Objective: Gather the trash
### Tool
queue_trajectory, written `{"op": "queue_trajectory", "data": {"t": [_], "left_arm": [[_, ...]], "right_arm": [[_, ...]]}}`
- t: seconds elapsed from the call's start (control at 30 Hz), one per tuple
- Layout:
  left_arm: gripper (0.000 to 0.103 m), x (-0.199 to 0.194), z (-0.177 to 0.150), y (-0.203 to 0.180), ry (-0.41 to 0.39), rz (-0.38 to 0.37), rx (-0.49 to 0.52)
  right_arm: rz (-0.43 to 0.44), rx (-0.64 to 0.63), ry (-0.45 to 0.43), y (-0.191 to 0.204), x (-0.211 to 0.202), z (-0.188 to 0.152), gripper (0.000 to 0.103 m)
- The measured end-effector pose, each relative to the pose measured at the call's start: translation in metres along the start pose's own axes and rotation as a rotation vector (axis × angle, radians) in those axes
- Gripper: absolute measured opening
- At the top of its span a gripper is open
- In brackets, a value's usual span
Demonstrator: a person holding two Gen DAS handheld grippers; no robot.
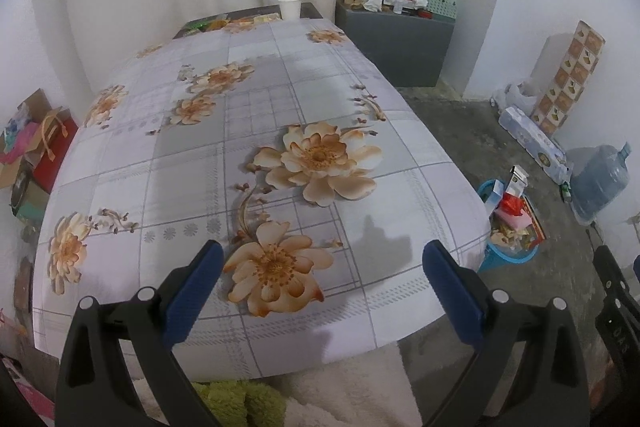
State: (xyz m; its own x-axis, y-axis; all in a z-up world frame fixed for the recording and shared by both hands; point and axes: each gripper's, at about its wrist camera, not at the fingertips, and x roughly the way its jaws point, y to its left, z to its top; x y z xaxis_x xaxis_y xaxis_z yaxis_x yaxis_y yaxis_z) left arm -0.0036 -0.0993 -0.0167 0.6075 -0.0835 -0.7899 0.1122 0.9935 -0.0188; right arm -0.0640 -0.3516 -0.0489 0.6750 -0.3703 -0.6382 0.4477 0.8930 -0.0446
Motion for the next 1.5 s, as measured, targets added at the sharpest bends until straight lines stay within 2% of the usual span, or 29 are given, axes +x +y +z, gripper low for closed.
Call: {"op": "queue_trajectory", "data": {"t": [1.5], "left_arm": [[0.098, -0.0024, 0.0004, 0.0036, -0.001, 0.016, -0.006]], "right_arm": [[0.004, -0.015, -0.002, 0.0049, -0.0020, 0.0021, 0.095]]}}
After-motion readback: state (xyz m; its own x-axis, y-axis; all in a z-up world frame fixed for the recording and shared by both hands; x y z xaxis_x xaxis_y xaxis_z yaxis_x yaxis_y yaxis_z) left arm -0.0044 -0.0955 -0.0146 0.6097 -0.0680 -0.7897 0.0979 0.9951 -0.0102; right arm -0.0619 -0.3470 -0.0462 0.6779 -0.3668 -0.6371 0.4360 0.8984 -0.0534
